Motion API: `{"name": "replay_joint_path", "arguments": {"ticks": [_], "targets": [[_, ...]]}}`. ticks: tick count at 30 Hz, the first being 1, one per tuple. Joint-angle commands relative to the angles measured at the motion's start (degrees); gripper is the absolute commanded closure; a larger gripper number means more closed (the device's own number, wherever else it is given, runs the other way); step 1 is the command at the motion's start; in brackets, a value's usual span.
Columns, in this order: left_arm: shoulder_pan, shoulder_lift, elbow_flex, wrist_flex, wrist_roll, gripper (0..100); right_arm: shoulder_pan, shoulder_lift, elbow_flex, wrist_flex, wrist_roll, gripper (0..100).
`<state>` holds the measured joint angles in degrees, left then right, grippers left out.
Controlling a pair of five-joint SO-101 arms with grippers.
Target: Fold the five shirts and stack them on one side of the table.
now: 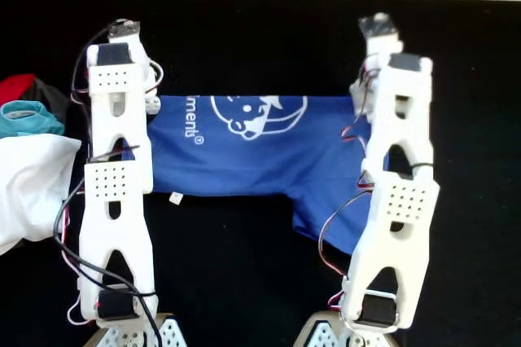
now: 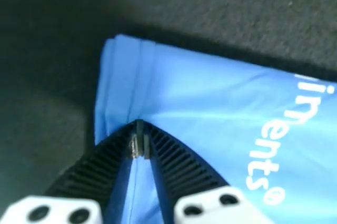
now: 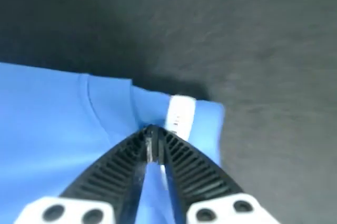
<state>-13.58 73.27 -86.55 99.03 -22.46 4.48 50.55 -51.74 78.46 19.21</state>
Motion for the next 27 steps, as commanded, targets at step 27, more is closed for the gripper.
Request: {"name": "replay_joint_path", "arguments": {"ticks": [27], "targets": [[-1.1, -65.8, 103.34, -36.84, 4.04, 99, -2.68, -35.38, 8.04, 22.73, -0.62, 99.2]]}}
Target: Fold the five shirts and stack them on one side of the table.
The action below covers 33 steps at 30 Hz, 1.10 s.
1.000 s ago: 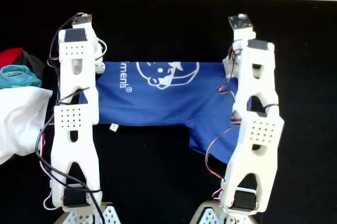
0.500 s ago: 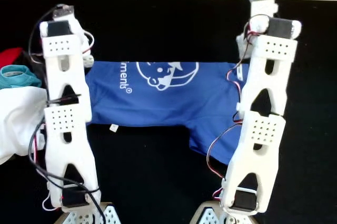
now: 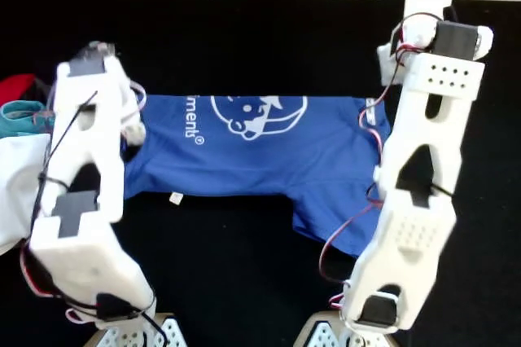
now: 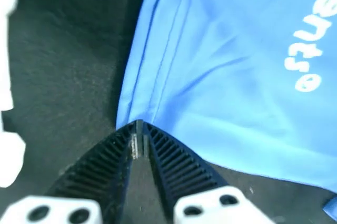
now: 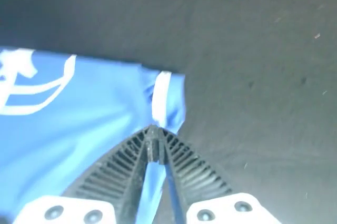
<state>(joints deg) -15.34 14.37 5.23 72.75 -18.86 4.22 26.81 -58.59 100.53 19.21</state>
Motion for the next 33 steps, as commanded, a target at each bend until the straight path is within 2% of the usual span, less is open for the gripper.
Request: {"name": "replay_joint_path", "arguments": {"ticks": [1, 8, 12, 17, 21, 25, 33], "targets": [[0.57, -8.31, 14.81, -13.45, 0.44, 99, -3.12, -14.37, 19.74, 0.48, -0.62, 99.2], [0.04, -10.95, 29.85, -34.9, 0.53, 99, -8.22, -30.46, 47.6, -1.89, -1.49, 99.2], [0.04, -11.03, 33.89, -43.87, 0.53, 99, -12.18, -37.67, 65.1, -10.86, -3.34, 99.2], [0.04, -11.03, 34.42, -43.96, 0.53, 99, -18.24, -43.82, 84.44, -19.65, -3.08, 99.2], [0.04, -11.03, 34.42, -44.04, 0.53, 99, -22.9, -45.23, 93.05, -23.34, -2.99, 97.4], [0.04, -10.95, 34.42, -44.04, 0.53, 99, -23.87, -43.91, 96.75, -26.42, -2.99, 88.7], [0.4, -10.95, 34.33, -45.54, 0.53, 99, -21.85, -38.55, 96.84, -34.51, -2.99, 90.5]]}}
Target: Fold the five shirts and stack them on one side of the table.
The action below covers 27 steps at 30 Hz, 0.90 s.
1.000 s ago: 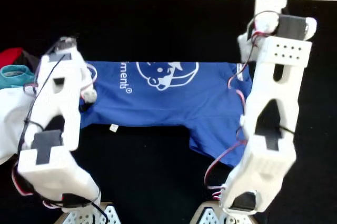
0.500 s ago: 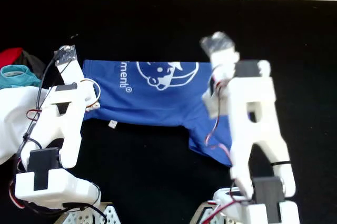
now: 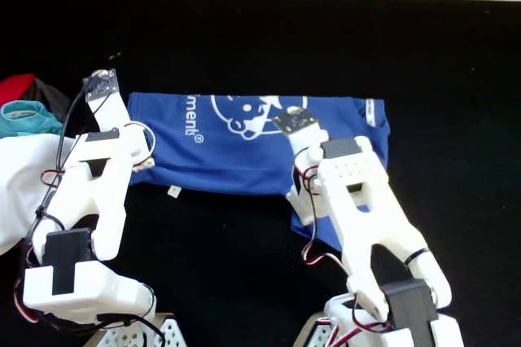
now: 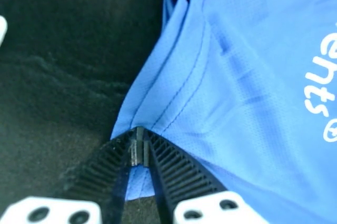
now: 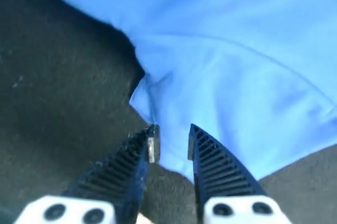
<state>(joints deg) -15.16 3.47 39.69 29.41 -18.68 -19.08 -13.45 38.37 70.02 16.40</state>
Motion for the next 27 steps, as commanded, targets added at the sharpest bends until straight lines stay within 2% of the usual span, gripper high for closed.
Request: {"name": "replay_joint_path", "arguments": {"ticks": [1, 4, 7, 10, 13, 21, 27], "targets": [[0.22, -0.04, -0.13, -2.37, 0.35, 99, 2.77, 3.12, -0.13, -6.11, -0.18, 90.5], [0.22, -0.04, -0.13, -2.37, 0.35, 99, 7.34, 7.6, -1.01, -12.18, -0.18, 90.5], [0.22, -0.04, -0.13, -2.37, 0.35, 99, 11.47, 11.74, -4.88, -13.49, -0.18, 90.5], [0.22, -0.04, -0.22, -2.37, 0.35, 99, 13.67, 13.05, -9.36, -12.0, -0.18, 90.5], [0.22, -0.04, -0.22, -2.46, 0.35, 99, 13.41, 12.88, -14.02, -5.32, -0.18, 90.5], [0.22, -0.04, -0.22, -2.46, 0.35, 99, 4.62, 12.79, -23.43, 11.03, 0.0, 90.5], [0.22, -0.04, -0.22, -2.46, 0.35, 99, -4.7, 12.79, -26.86, 20.53, 5.8, 94.8]]}}
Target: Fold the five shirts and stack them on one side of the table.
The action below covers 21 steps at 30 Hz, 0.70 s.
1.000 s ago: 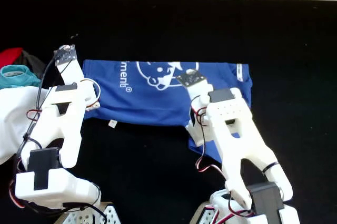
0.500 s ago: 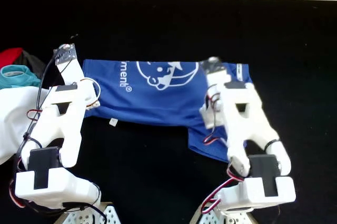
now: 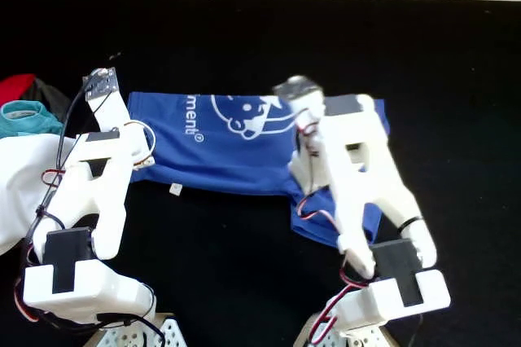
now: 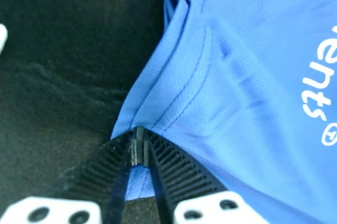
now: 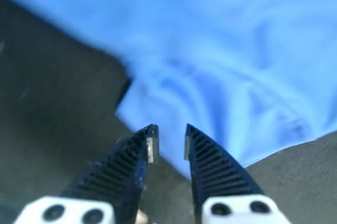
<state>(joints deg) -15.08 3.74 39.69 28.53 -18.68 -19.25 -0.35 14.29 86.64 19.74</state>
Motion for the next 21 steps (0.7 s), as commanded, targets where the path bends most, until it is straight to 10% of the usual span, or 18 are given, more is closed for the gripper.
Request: {"name": "replay_joint_path", "arguments": {"ticks": [1, 21], "targets": [[0.13, -0.31, -0.22, -1.58, 0.35, 99, -6.11, -0.31, -2.68, 5.05, 3.25, 95.6], [0.13, -0.31, -0.22, -1.58, 0.35, 99, -2.15, 0.4, 14.11, -12.79, 3.6, 87.5]]}}
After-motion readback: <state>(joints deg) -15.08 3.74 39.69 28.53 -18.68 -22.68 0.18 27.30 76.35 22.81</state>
